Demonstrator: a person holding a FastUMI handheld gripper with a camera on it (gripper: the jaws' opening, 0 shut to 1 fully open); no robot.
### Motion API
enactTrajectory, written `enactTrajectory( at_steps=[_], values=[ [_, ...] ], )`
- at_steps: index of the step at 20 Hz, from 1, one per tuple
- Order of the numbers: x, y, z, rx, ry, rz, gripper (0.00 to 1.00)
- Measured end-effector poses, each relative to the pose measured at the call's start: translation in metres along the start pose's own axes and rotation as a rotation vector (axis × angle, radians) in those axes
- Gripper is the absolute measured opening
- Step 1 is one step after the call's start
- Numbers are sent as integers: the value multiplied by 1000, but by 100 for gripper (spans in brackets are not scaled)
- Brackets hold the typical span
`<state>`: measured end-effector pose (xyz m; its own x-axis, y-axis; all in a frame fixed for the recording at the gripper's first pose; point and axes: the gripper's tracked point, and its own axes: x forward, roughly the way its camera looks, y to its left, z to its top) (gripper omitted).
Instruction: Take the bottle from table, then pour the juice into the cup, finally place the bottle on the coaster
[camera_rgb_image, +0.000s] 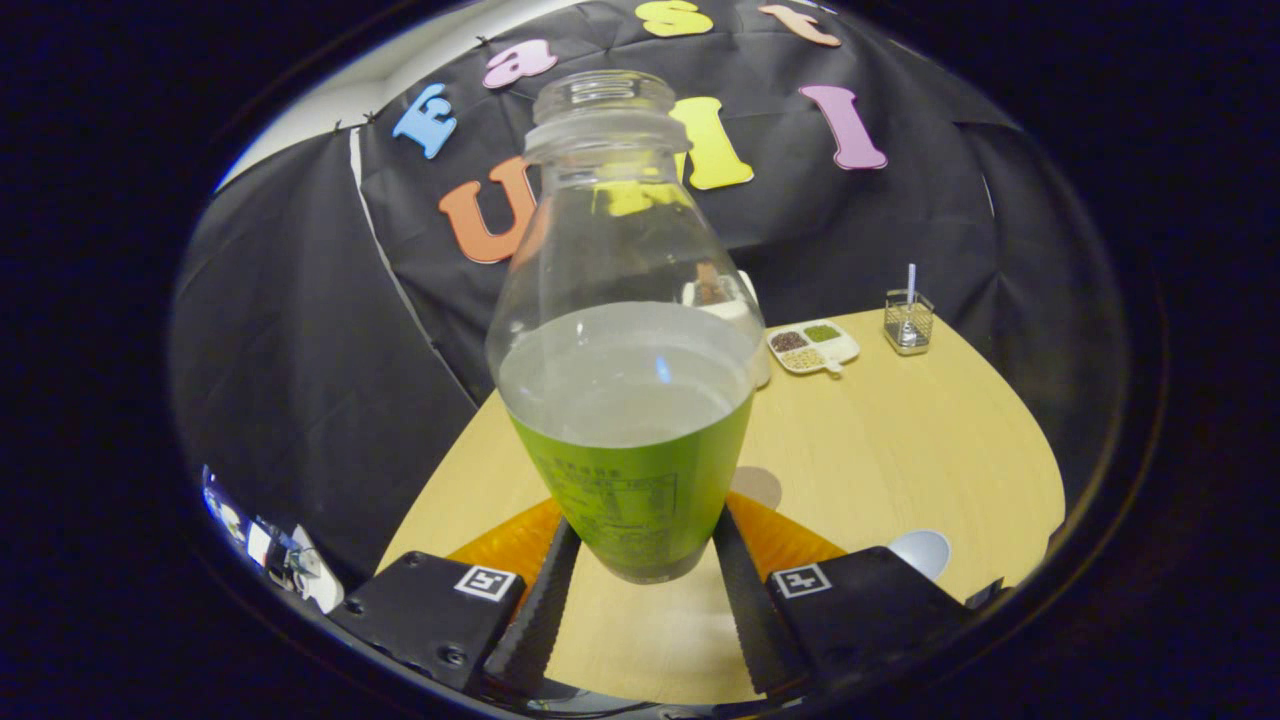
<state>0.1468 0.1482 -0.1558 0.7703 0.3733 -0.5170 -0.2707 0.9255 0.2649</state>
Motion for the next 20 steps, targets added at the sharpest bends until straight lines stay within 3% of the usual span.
enactTrajectory(
  at_steps=[6,13,20],
  values=[
    [40,-12,16,3,-19,-25,79],
    [101,-40,39,-86,-94,-78,78],
    [168,-79,14,-159,-104,-209,79]
  ],
)
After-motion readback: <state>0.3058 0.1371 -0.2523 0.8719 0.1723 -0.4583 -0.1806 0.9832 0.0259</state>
